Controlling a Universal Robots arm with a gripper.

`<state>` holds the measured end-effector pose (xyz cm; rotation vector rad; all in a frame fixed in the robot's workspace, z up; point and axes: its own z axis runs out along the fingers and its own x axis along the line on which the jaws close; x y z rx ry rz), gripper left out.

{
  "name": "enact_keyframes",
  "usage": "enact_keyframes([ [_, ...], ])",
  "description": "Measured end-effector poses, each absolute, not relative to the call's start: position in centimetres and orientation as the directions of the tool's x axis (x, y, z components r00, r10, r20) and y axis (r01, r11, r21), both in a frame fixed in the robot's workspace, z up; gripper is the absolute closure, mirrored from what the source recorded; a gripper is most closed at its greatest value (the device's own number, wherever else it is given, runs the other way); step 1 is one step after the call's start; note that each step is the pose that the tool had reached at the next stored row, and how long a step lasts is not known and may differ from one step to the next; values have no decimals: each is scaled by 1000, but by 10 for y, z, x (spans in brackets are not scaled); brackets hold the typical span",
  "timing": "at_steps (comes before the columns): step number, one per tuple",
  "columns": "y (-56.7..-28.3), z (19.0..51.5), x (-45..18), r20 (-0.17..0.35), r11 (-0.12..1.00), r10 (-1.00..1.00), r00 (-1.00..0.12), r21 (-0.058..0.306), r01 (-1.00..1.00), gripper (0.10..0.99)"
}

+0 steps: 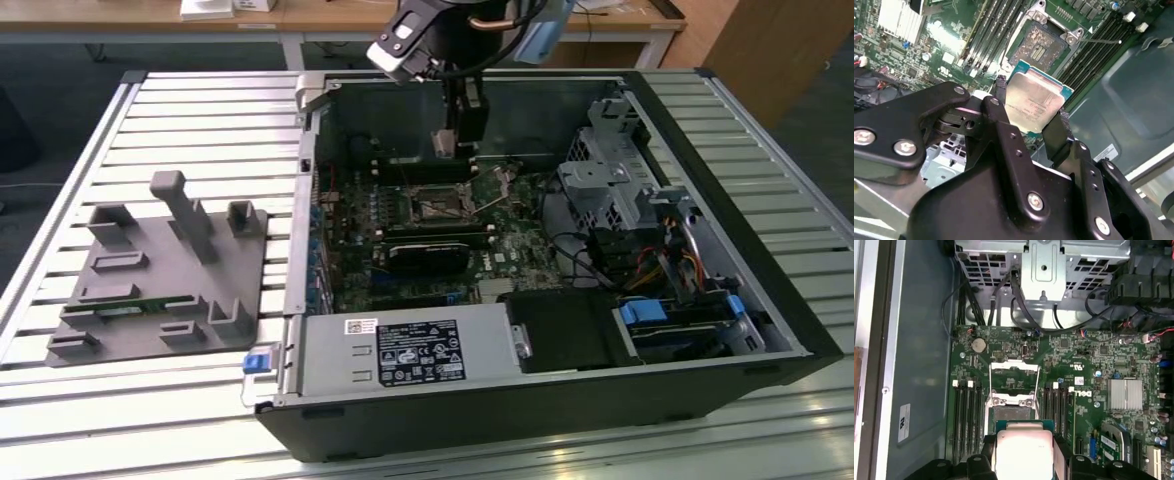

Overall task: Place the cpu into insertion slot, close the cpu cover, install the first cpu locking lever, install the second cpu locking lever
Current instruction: 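Place the cpu into insertion slot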

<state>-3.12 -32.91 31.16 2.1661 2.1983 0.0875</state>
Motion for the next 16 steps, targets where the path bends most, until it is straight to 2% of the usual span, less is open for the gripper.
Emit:
enact_keyframes([
  [16, -326, 287, -32, 0, 31, 1000, -31, 78, 996, 549],
])
